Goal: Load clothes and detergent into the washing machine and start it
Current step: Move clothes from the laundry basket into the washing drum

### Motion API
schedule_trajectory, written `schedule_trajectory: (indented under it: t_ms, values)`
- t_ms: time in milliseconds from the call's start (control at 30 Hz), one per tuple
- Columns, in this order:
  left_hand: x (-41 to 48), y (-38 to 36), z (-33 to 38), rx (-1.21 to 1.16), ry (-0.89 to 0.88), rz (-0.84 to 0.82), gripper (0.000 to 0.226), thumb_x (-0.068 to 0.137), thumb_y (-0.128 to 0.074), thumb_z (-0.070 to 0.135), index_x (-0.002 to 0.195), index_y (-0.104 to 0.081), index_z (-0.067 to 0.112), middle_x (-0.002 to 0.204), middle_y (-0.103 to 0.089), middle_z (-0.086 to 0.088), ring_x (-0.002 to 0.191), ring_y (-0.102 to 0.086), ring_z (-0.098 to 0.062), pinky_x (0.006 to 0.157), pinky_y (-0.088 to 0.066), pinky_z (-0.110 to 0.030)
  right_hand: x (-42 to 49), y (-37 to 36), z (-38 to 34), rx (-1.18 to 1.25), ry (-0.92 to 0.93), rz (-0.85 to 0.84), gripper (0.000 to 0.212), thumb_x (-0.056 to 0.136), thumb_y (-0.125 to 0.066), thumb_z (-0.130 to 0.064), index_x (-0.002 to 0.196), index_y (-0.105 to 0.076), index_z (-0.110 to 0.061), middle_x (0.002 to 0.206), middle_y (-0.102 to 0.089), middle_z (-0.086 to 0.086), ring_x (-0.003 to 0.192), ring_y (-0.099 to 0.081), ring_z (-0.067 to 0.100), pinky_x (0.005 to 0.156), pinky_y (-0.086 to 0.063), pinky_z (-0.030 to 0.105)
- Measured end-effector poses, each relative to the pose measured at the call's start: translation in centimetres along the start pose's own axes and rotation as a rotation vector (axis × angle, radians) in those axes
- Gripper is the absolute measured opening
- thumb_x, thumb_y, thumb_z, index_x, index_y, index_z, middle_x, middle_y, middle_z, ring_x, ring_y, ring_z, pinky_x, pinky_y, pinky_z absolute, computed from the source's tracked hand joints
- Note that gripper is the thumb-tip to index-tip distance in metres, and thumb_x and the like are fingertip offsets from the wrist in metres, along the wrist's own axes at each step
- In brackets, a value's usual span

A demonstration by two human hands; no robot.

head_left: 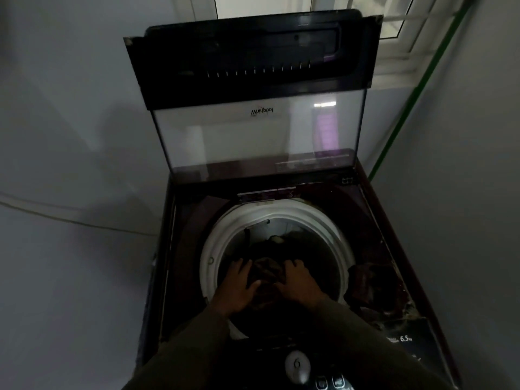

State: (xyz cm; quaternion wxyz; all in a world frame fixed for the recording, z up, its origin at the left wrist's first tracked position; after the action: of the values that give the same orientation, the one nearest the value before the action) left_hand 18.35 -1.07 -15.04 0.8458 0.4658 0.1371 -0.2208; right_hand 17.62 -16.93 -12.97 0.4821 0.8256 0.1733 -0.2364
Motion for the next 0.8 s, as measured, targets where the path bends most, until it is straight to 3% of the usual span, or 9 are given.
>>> schedule_trajectory:
  t_ms: [33,100,200,300,400,467,567,667,800]
  values:
    - [-0.3,0.5,0.6,0.114,-0.046,0.022,0.111,0.073,-0.008,0.088,0.156,-0.022,0.015,0.164,-0.014,-0.014,0.152,-0.009,-0.03,0.121,-0.012,-0.033,-0.4,0.5,-0.6,-0.101,0.034,0.03,0.068,0.093,-0.058,-0.039,0.146,-0.03,-0.007,0.154,-0.021,0.023,0.144,-0.021,0.038,0.11,-0.035,0.043]
    - [-1.2,2.0,2.2,0.253,-0.133,0.09,0.106,0.075,-0.003,0.08,0.155,-0.027,0.014,0.163,-0.017,-0.014,0.152,-0.01,-0.032,0.121,-0.015,-0.041,-1.0,1.5,-1.6,-0.256,0.08,0.111,0.073,0.094,-0.054,-0.041,0.152,-0.021,-0.012,0.161,-0.008,0.017,0.15,0.0,0.033,0.115,-0.027,0.049]
    - [-2.4,3.6,3.8,0.406,-0.208,0.163,0.077,0.09,-0.023,0.06,0.145,-0.047,0.011,0.152,-0.042,-0.017,0.143,-0.035,-0.035,0.112,-0.036,-0.05,-2.1,2.4,-2.3,-0.34,0.069,0.182,0.078,0.097,-0.045,-0.048,0.156,-0.006,-0.015,0.164,0.006,0.013,0.15,0.014,0.03,0.119,-0.016,0.051]
    - [-3.3,4.6,4.9,0.457,-0.244,0.191,0.065,0.092,-0.035,0.052,0.132,-0.061,0.009,0.136,-0.059,-0.018,0.128,-0.055,-0.035,0.097,-0.052,-0.049,-3.6,3.0,-2.4,-0.362,0.039,0.233,0.083,0.097,-0.038,-0.057,0.156,0.004,-0.018,0.163,0.014,0.013,0.148,0.02,0.03,0.12,-0.009,0.053]
    - [-4.6,5.7,5.9,0.46,-0.309,0.266,0.066,0.095,-0.033,0.054,0.134,-0.059,0.008,0.137,-0.058,-0.018,0.128,-0.055,-0.034,0.099,-0.05,-0.05,-5.2,3.6,-2.4,-0.363,-0.005,0.282,0.084,0.095,-0.031,-0.064,0.155,0.009,-0.021,0.161,0.02,0.012,0.147,0.024,0.029,0.121,-0.006,0.054]
    - [-5.1,6.1,6.2,0.436,-0.317,0.273,0.074,0.1,-0.018,0.059,0.137,-0.056,0.008,0.141,-0.055,-0.018,0.132,-0.052,-0.035,0.103,-0.046,-0.05,-6.3,4.2,-2.4,-0.352,-0.038,0.323,0.084,0.095,-0.027,-0.067,0.155,0.009,-0.022,0.161,0.021,0.012,0.146,0.026,0.028,0.121,-0.004,0.053]
    - [-5.8,6.6,7.5,0.415,-0.342,0.261,0.092,0.091,0.002,0.07,0.152,-0.034,0.013,0.158,-0.032,-0.017,0.148,-0.026,-0.032,0.118,-0.027,-0.047,-7.9,5.0,-2.1,-0.341,-0.08,0.369,0.086,0.091,-0.02,-0.072,0.156,0.008,-0.023,0.161,0.02,0.012,0.147,0.025,0.027,0.12,-0.003,0.054]
    - [-6.4,6.7,8.6,0.399,-0.362,0.26,0.09,0.084,0.003,0.067,0.157,-0.016,0.019,0.164,-0.014,-0.013,0.153,-0.007,-0.028,0.122,-0.012,-0.043,-9.9,5.7,-1.8,-0.367,-0.105,0.417,0.097,0.074,0.005,-0.078,0.155,0.008,-0.024,0.161,0.019,0.012,0.147,0.024,0.028,0.12,-0.004,0.055]
    - [-7.4,7.0,10.5,0.376,-0.439,0.306,0.08,0.092,-0.008,0.064,0.154,-0.029,0.017,0.16,-0.027,-0.015,0.148,-0.023,-0.032,0.119,-0.024,-0.05,-12.3,5.9,-0.7,-0.373,-0.153,0.47,0.082,0.094,-0.023,-0.069,0.155,0.01,-0.024,0.161,0.021,0.012,0.146,0.026,0.028,0.119,-0.003,0.056]
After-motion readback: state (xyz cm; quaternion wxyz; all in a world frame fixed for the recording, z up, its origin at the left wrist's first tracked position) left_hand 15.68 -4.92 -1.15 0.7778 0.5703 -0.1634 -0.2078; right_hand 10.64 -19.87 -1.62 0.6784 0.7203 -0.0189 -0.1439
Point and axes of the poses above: each hand's wrist, its own x-axis towards the middle knuckle, its own y-axis out of the back of the hand, z = x × y, the point moved 10 cm from there along x, towards the middle knuckle
